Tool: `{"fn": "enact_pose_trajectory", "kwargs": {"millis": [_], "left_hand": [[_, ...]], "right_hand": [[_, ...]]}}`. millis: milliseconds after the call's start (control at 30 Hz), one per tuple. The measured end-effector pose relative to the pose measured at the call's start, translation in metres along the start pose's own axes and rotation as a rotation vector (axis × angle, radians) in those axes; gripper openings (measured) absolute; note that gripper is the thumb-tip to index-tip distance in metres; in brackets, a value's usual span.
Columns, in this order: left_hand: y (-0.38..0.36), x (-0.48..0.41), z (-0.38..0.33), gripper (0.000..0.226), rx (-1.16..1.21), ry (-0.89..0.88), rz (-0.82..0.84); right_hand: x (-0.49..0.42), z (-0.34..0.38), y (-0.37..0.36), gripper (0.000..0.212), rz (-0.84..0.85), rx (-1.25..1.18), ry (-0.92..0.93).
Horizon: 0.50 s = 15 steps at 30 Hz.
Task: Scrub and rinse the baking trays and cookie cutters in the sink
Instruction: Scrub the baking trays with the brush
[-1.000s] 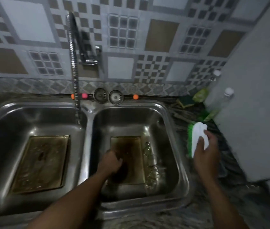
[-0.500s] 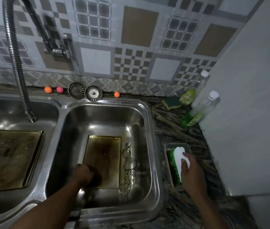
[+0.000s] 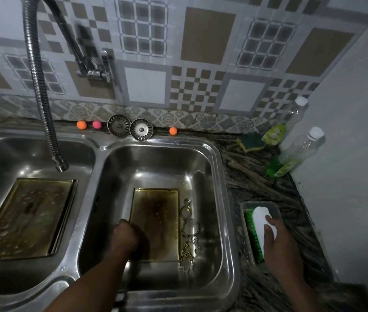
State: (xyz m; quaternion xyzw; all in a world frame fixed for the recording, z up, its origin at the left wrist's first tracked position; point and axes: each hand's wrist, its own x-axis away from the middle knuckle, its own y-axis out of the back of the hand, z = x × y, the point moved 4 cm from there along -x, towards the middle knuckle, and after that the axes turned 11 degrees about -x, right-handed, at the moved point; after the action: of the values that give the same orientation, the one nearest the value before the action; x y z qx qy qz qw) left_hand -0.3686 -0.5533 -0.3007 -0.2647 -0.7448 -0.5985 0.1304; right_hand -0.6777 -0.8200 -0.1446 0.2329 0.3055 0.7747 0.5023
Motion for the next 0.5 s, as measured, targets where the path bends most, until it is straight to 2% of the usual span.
{"fn": "enact_pose_trajectory", "kwargs": {"millis": [200,333,433,500], "left_hand": [[-0.007,0.001,0.015,0.014,0.099,0.024,0.020],[0.013,0.017,0.009,0.009,0.358,-0.004,-0.170],[0.030,0.024,-0.003,0.016,0.431,-0.096,-0.149],[0.040,0.029,-0.009,0.033,0.439,-0.170,-0.125]], "right_hand": [[0.000,0.001,-0.003,0.033,0.002,-0.045,-0.018],[-0.001,0.002,-0.005,0.033,-0.006,-0.064,-0.030],[-0.003,0.004,-0.007,0.034,0.011,-0.064,-0.052],[-0.003,0.007,-0.006,0.034,0.023,-0.065,-0.065]]}}
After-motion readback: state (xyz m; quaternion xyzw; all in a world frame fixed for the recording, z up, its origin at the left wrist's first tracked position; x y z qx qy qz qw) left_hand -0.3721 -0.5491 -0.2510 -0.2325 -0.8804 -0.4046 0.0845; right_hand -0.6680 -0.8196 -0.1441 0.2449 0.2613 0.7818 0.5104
